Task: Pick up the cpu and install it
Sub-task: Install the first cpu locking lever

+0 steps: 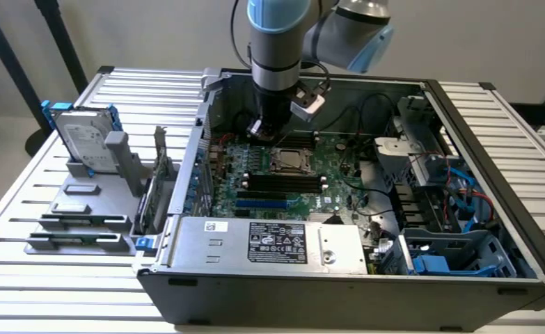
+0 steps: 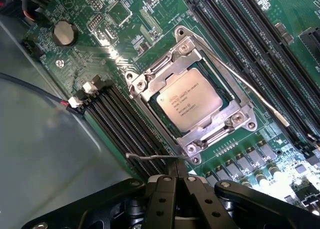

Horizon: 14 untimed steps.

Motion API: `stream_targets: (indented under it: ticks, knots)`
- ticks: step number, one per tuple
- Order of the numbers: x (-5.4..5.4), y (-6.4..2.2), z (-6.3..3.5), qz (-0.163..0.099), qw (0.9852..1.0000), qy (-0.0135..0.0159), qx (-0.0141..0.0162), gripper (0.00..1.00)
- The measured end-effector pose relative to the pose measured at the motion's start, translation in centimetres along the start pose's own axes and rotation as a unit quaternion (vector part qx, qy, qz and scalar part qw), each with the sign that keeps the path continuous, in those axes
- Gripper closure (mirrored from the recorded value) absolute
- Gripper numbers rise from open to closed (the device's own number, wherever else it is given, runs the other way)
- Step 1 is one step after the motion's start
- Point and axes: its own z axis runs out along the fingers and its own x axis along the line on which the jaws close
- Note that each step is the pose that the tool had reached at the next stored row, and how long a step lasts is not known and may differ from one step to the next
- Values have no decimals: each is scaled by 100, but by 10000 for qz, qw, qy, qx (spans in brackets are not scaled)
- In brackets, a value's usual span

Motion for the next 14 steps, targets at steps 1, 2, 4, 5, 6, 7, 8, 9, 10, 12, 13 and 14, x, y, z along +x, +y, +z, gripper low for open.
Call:
stream_targets:
  ticks: [1,2,4,5,6,7,8,9,10,12,13,14]
  knots:
    - [4,5,3,0,10000,-1,0,89]
    - [6,9,7,0,10000,0,0,89]
    - [7,15,18,0,10000,0,0,89]
    - [9,18,24,0,10000,0,0,89]
    - [10,20,28,0,10000,0,0,89]
    - [13,24,32,0,10000,-1,0,89]
    - [18,29,35,0,10000,-1,0,89]
    - [24,38,37,0,10000,-1,0,89]
    - [32,48,38,1,10000,0,0,89]
    - [46,65,40,0,10000,-1,0,89]
    - [50,70,42,0,10000,0,0,89]
    - [53,74,44,0,10000,0,0,89]
